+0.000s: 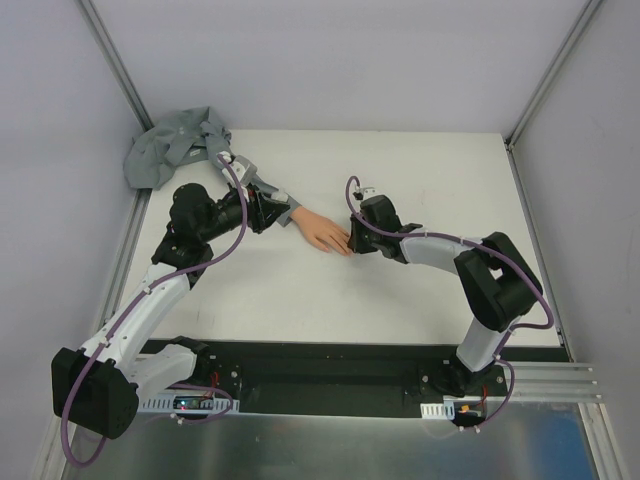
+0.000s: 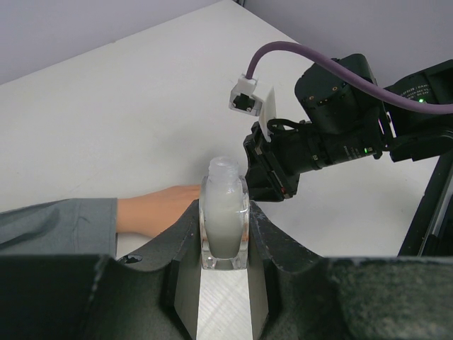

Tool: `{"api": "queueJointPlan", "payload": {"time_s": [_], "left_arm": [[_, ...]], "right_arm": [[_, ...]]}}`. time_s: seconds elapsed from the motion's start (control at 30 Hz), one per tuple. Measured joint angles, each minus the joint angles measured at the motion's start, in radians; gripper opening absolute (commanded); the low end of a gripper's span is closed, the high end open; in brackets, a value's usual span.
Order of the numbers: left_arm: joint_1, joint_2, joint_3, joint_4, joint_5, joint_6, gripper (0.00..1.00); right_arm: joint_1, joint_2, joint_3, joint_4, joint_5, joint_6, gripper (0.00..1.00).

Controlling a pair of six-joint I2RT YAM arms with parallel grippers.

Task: Paint the nails

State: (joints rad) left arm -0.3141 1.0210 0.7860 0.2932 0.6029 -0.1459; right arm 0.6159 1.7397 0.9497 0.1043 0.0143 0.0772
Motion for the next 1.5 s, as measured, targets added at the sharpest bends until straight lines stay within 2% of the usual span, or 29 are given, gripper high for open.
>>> {"api": "queueJointPlan", "payload": {"time_s": [0.67, 1.5], "left_arm": [[0.000, 0.000, 0.000, 0.000, 0.000, 0.000, 0.00], [0.000, 0.000, 0.000, 0.000, 0.001, 0.000, 0.00]], "right_arm": [[0.000, 0.006, 0.043, -0.004, -0.003, 0.000, 0.00], [0.000, -0.023, -0.019, -0.005, 0.000, 0.000, 0.00]]}}
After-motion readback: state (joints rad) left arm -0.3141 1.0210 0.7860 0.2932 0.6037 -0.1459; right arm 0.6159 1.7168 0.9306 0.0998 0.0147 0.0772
